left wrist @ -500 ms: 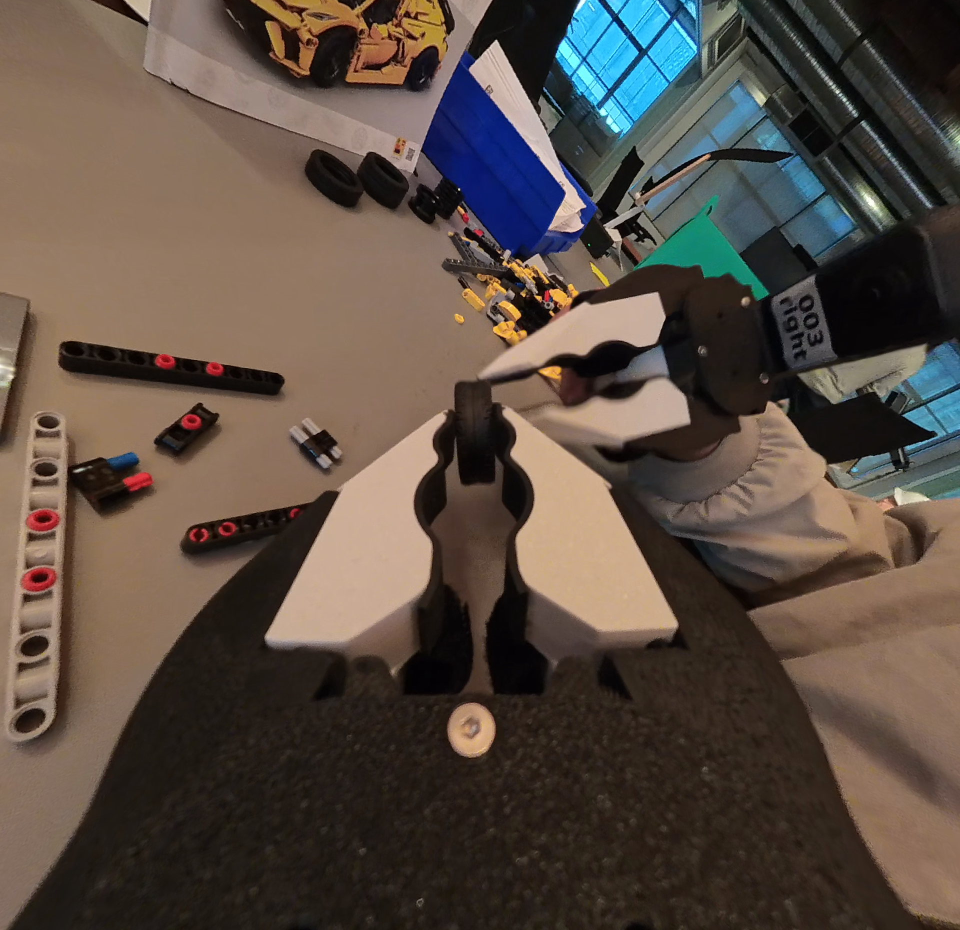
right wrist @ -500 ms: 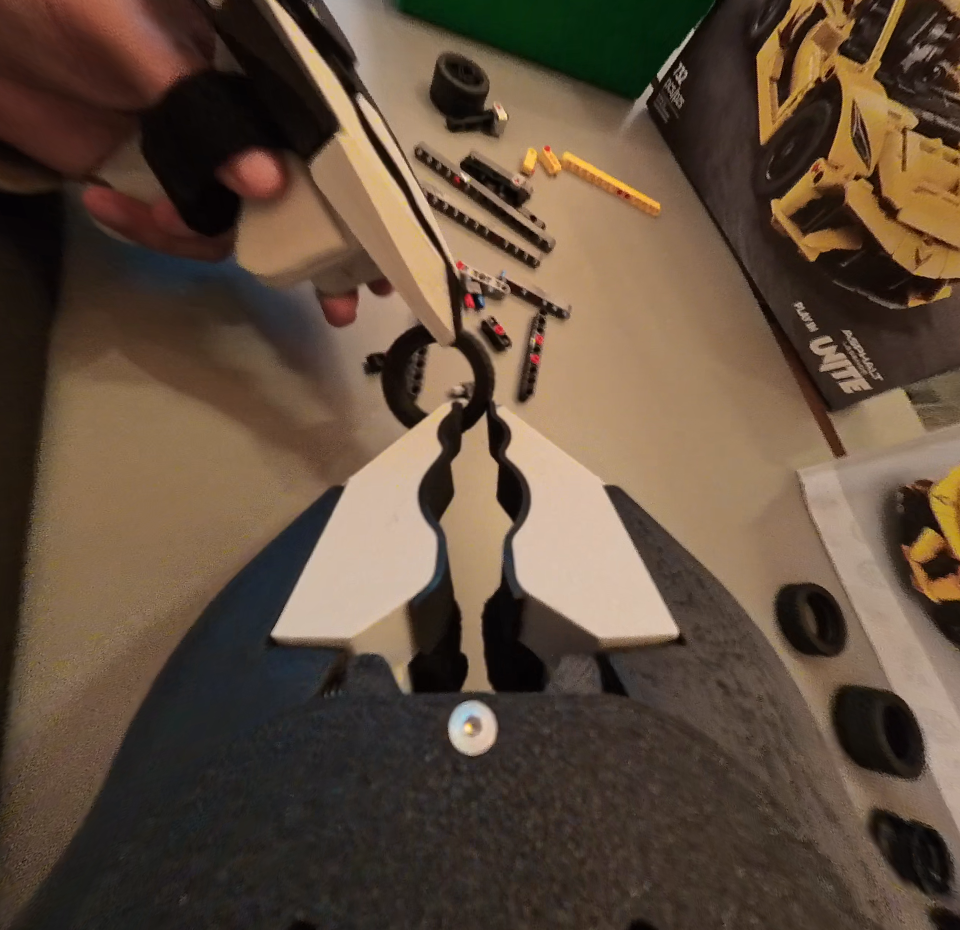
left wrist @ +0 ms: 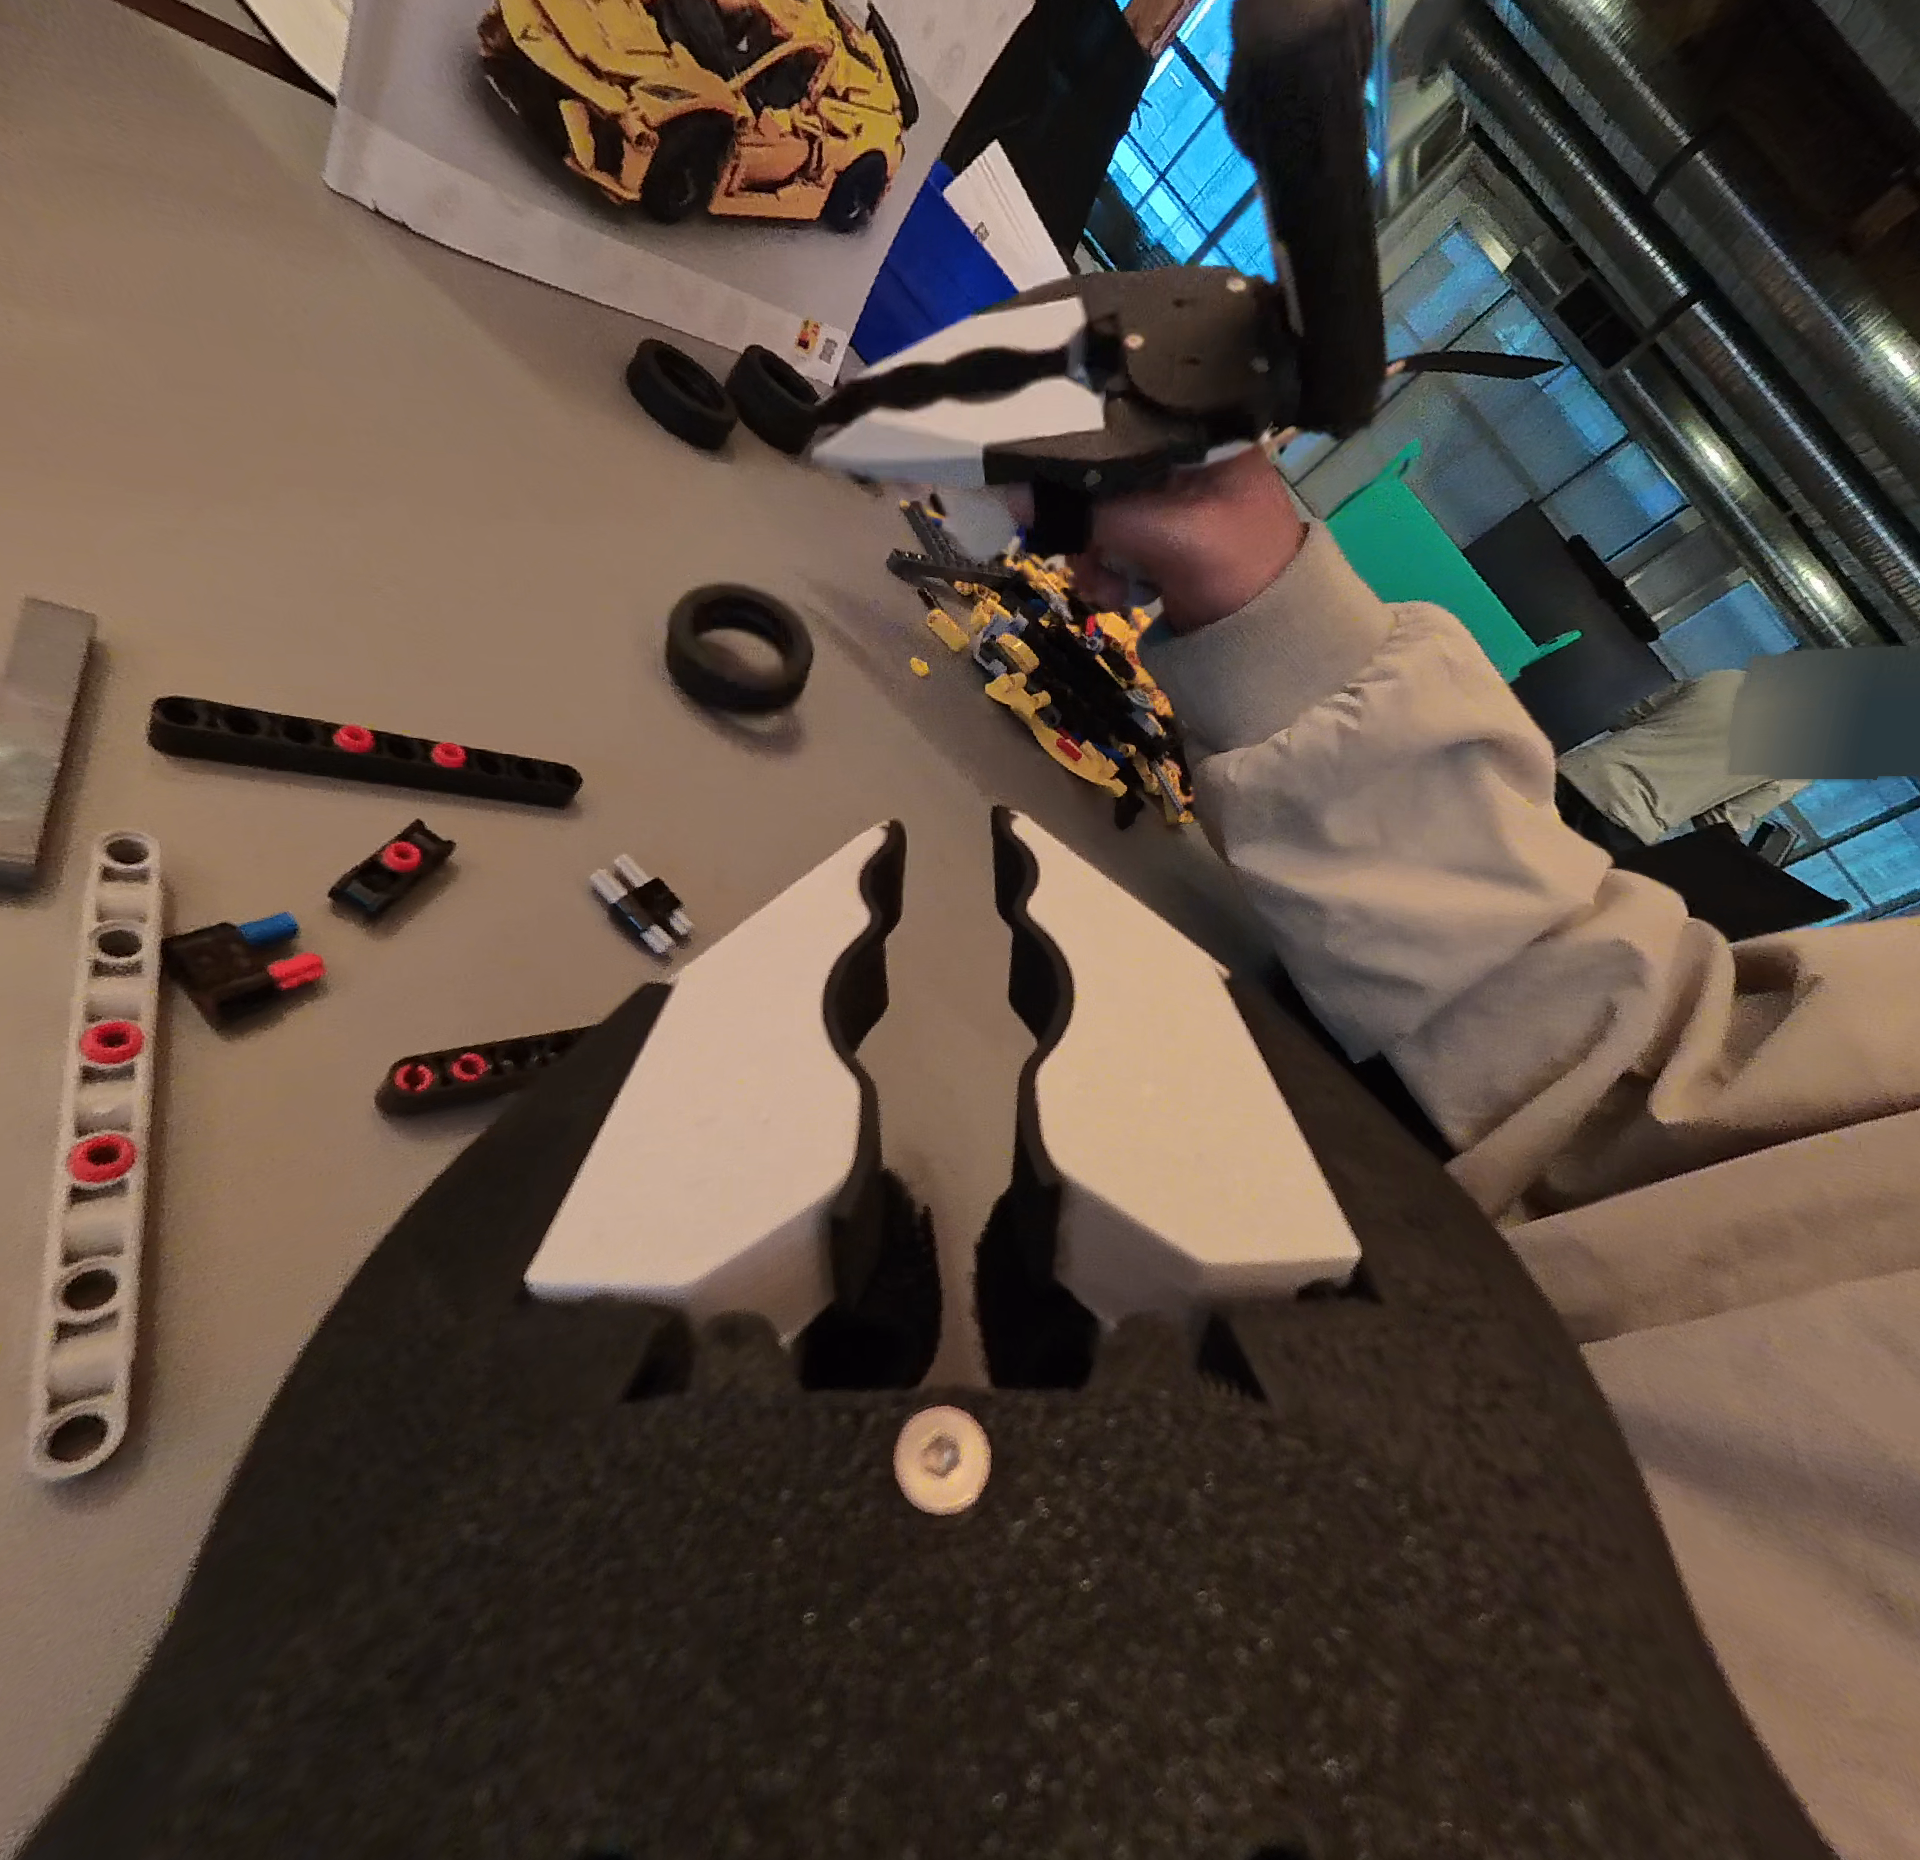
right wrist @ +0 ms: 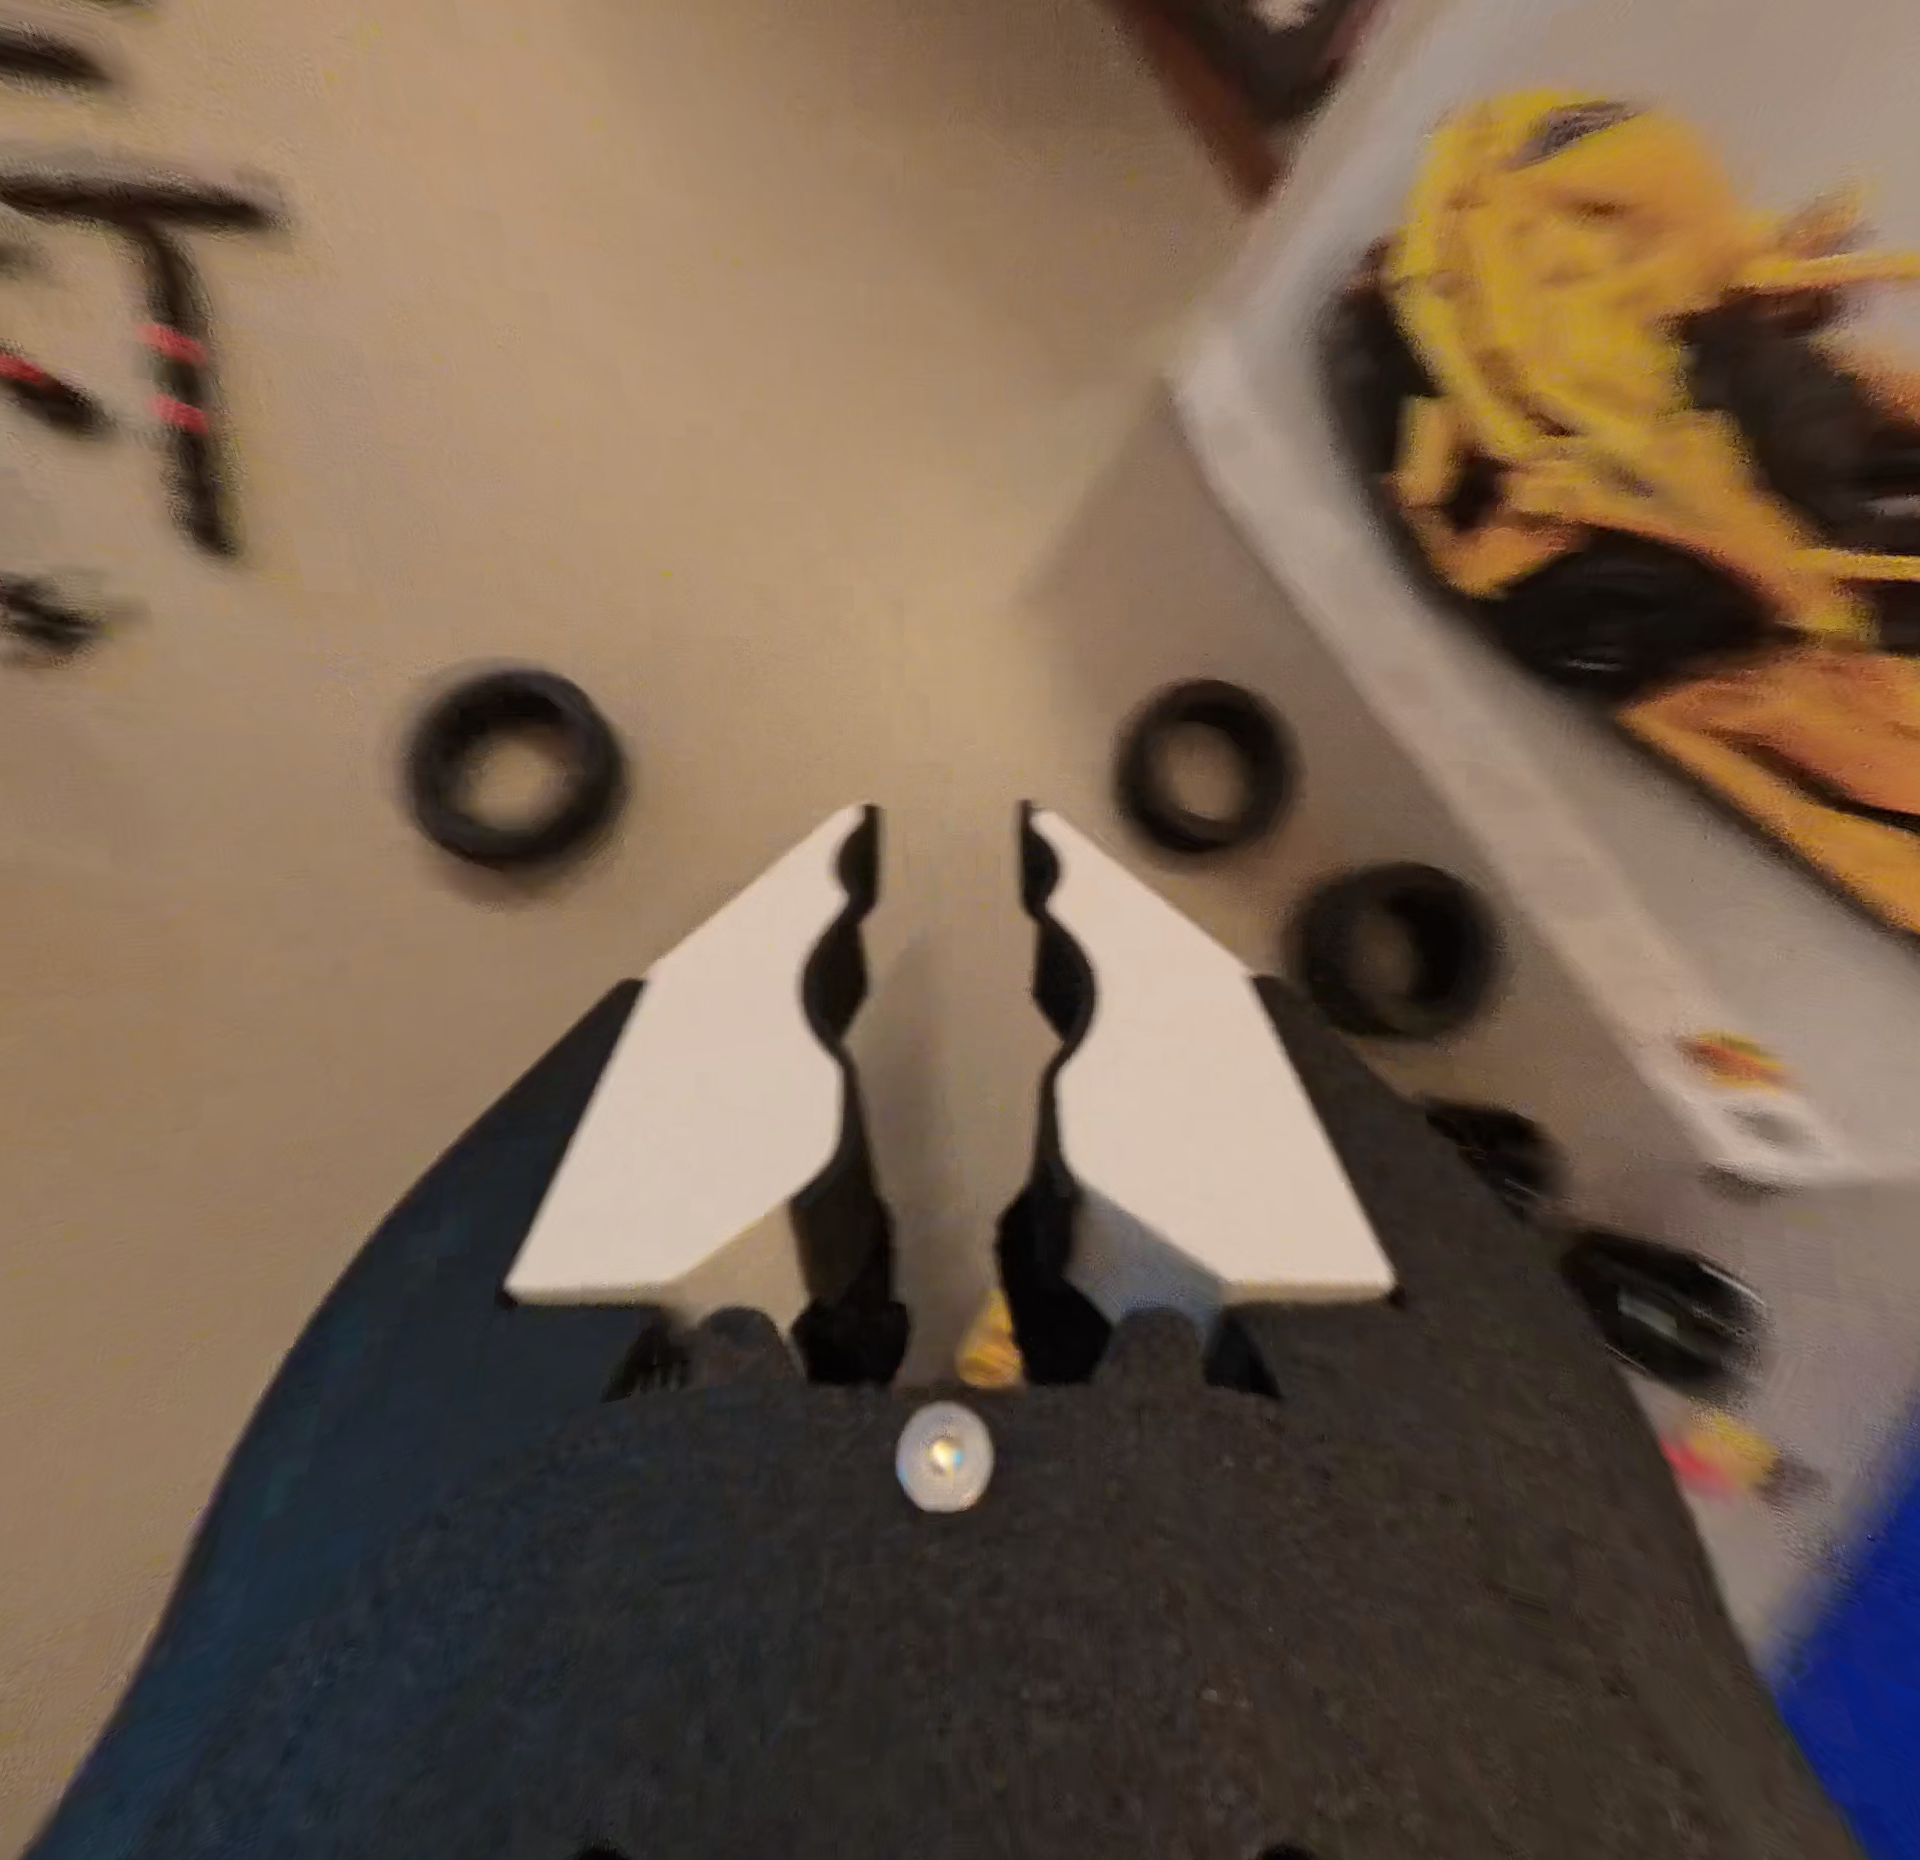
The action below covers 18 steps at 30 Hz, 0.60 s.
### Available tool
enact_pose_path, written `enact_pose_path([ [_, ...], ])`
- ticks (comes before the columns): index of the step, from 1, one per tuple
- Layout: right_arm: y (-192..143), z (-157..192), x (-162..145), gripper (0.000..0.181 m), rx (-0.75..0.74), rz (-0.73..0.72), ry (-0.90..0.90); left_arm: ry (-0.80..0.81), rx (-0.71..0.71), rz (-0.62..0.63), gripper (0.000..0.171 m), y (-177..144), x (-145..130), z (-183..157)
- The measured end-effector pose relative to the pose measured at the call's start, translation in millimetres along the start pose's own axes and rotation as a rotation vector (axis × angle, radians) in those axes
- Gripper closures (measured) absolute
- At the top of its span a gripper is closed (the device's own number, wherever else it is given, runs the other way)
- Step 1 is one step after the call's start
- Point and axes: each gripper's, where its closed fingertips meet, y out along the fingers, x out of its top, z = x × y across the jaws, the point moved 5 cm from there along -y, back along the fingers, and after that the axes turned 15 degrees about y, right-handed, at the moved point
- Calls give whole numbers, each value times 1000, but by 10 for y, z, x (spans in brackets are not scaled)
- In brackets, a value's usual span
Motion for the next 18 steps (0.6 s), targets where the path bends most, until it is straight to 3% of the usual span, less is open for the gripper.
enact_pose_path([
  [2, 24, 392, 31, 115, 287, -6, 24, -3, 2, -4, 156, -8, 4, 10],
  [4, 80, 632, -76, 100, 325, 32, -63, -17, -4, -6, 156, -8, 5, 15],
  [6, 229, 636, -226, 103, 176, 73, -156, -30, -23, 0, 157, 2, -5, 0],
  [7, 290, 670, -290, 106, 172, 78, -172, -31, -30, 2, 157, 6, -8, -11],
  [9, 327, 730, -269, 138, 234, 5, -102, -24, -35, 5, 157, 12, -11, -26],
  [10, 344, 718, -281, 138, 231, 19, -96, -20, -33, 7, 157, 12, -11, -27],
  [14, 183, 263, -28, 139, 33, -92, -50, -25, -26, -3, 158, -4, 3, -13],
  [16, 136, -199, 53, 139, -127, -61, 40, -37, -38, -3, 158, 0, -1, -21],
  [18, 175, -527, 80, 138, -172, -23, 103, -35, -44, 1, 158, 8, -6, -34],
])
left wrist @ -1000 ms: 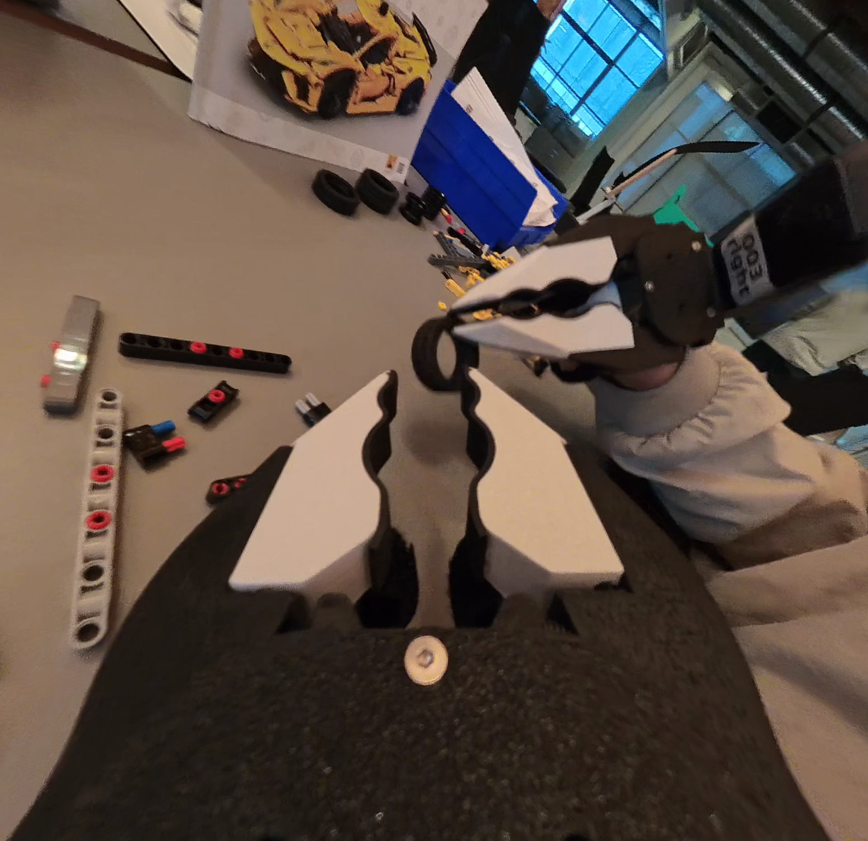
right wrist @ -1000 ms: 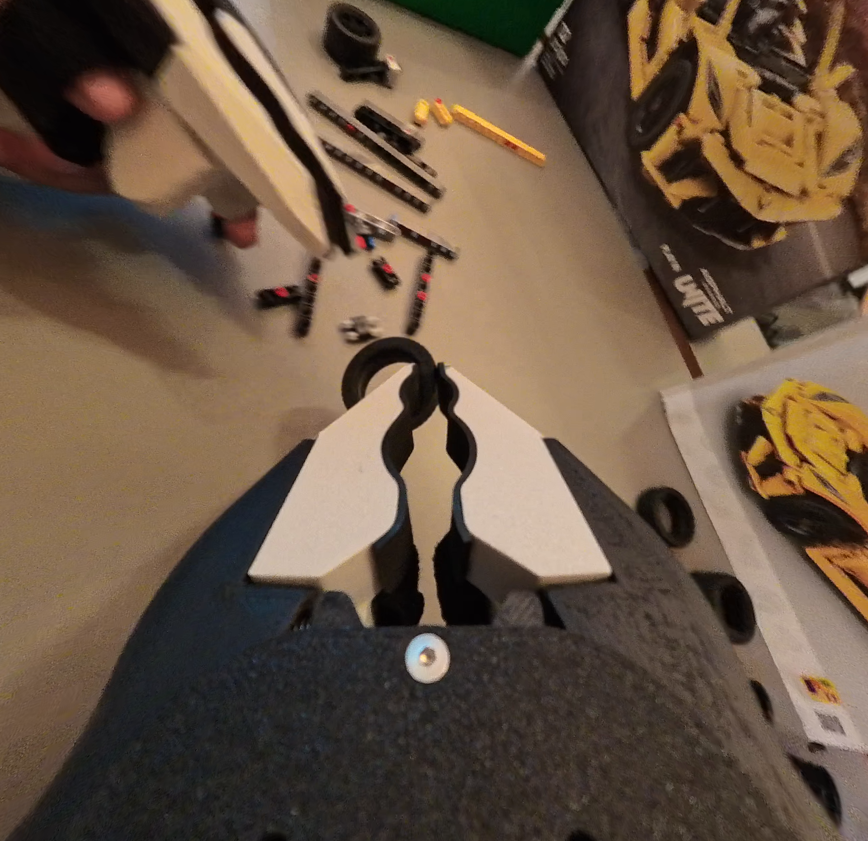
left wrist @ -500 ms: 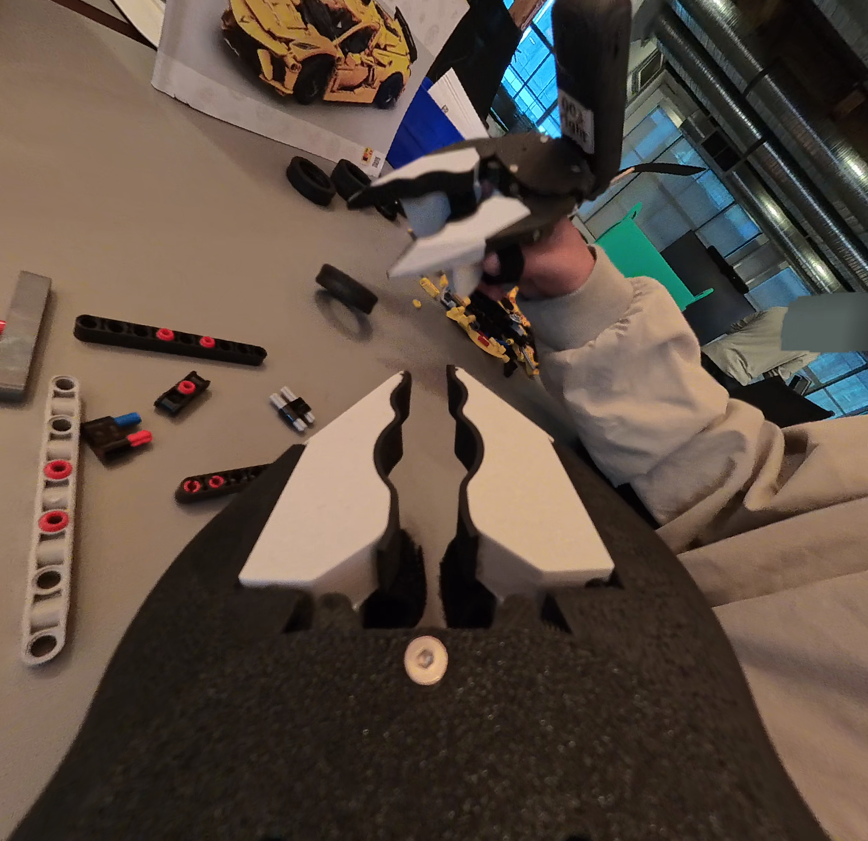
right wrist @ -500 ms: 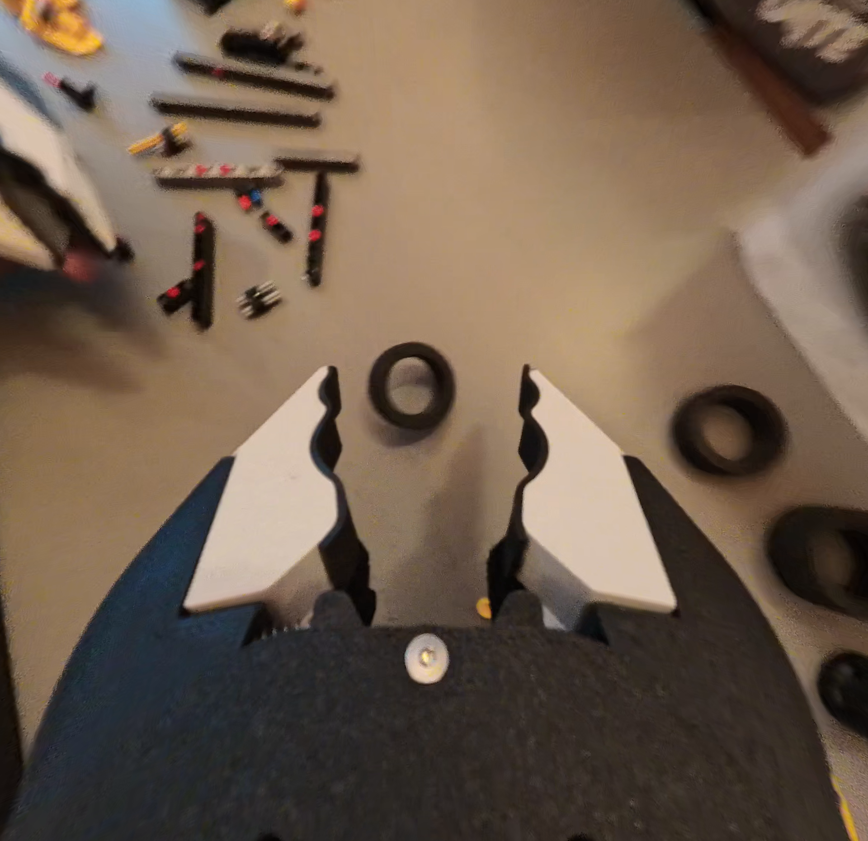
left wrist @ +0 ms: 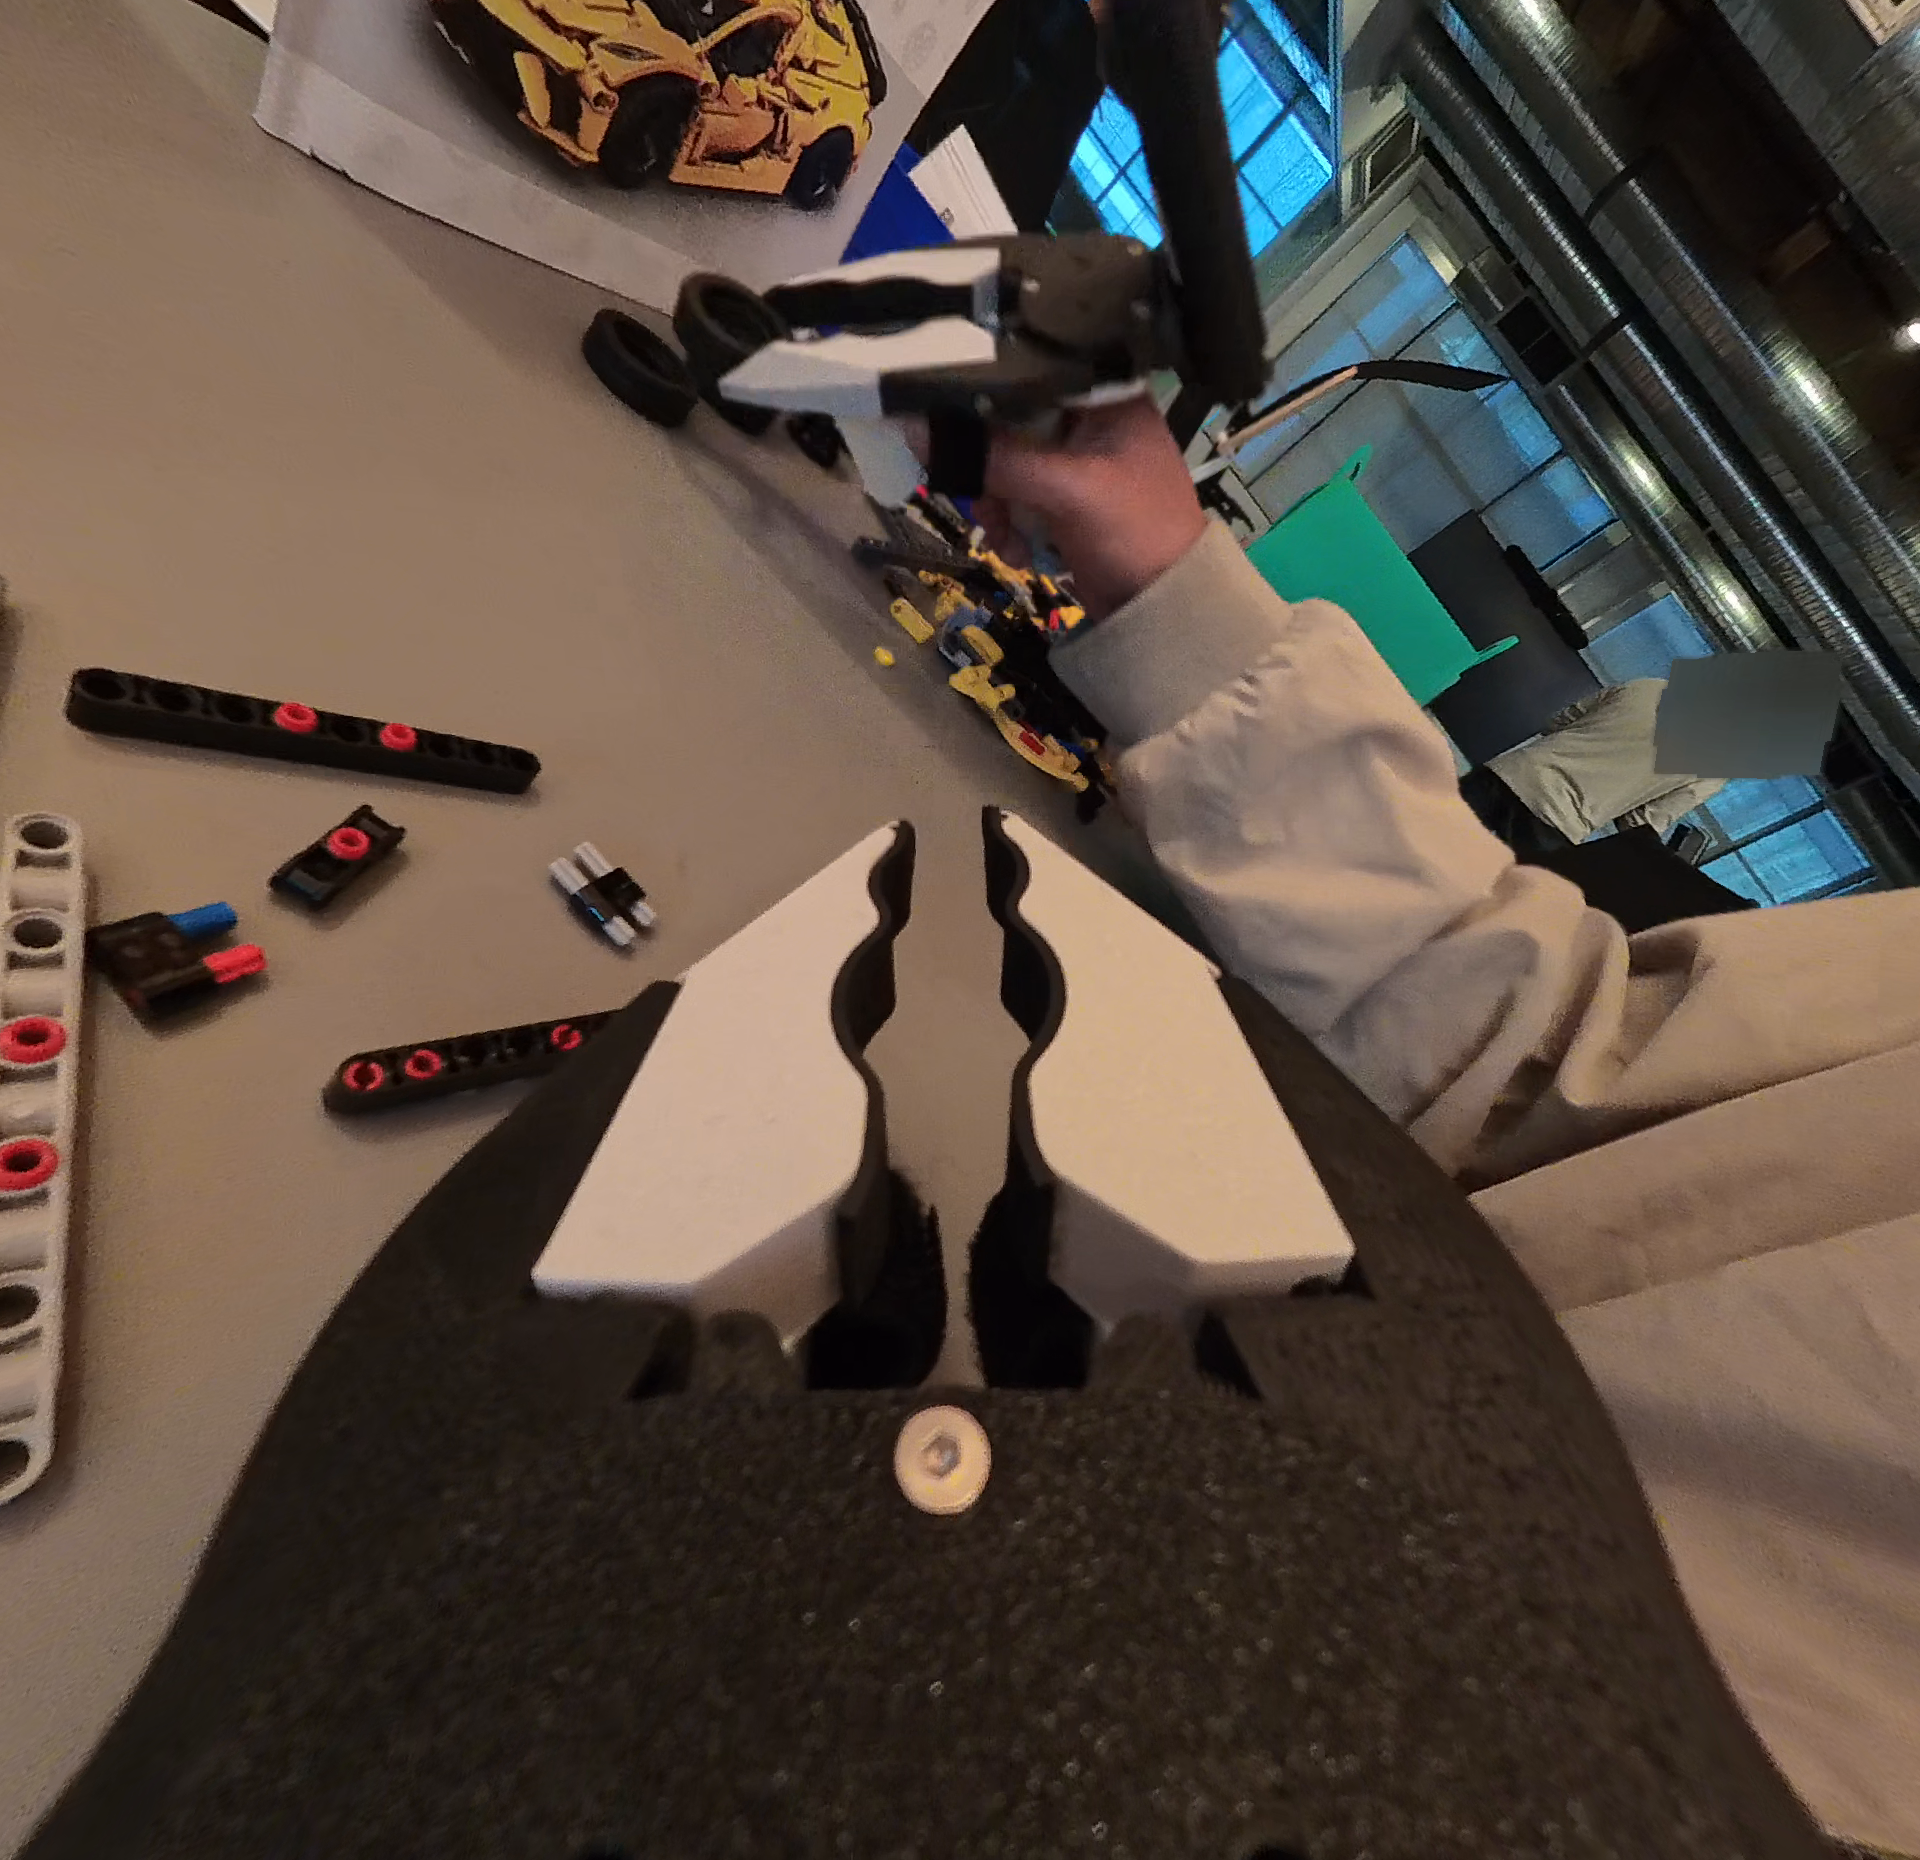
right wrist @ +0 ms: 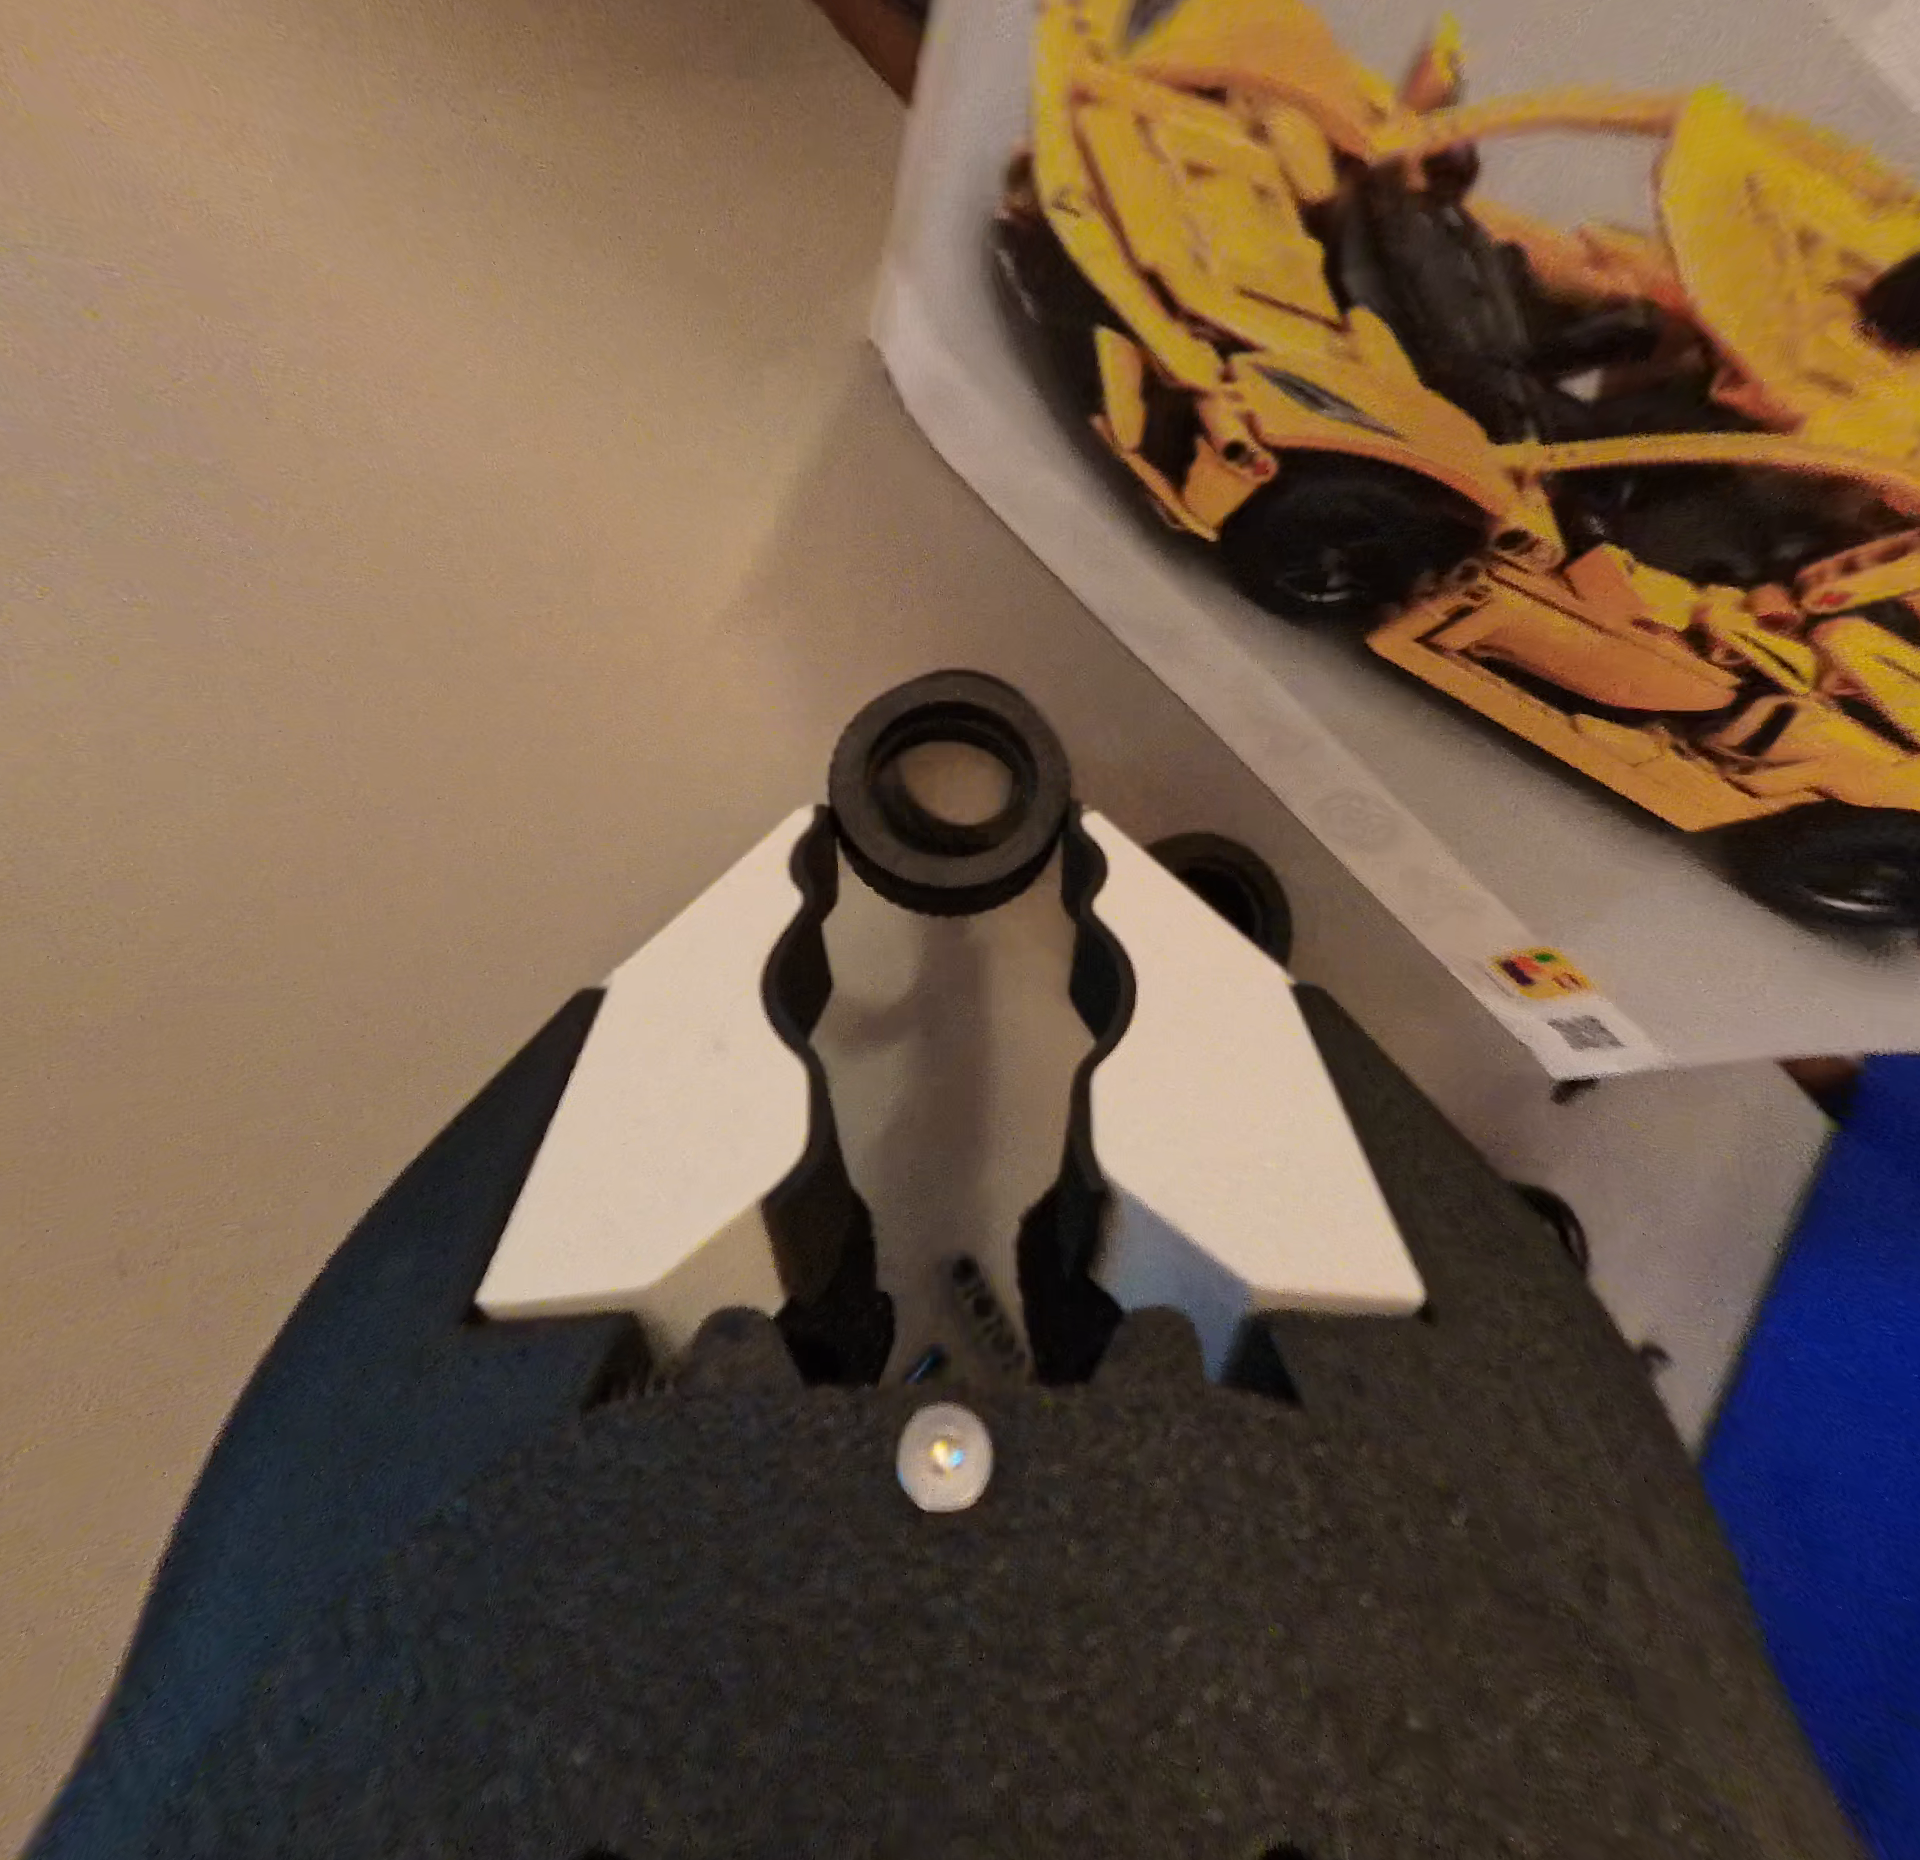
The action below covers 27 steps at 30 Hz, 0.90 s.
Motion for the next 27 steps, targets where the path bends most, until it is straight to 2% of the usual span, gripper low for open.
enact_pose_path([
  [2, 99, -67, 44, 138, 100, 19, 59, 6, -2, 5, 158, 5, -5, -8],
  [4, 146, -101, 74, 138, 133, 43, 87, 4, -2, 4, 158, 2, -4, -4],
  [16, 309, -117, 5, 137, 128, 78, 47, -6, -9, 0, 159, 2, 1, -3],
  [27, 295, -160, 81, 137, 118, 15, 47, -10, -13, -3, 159, 4, 4, -7],
])
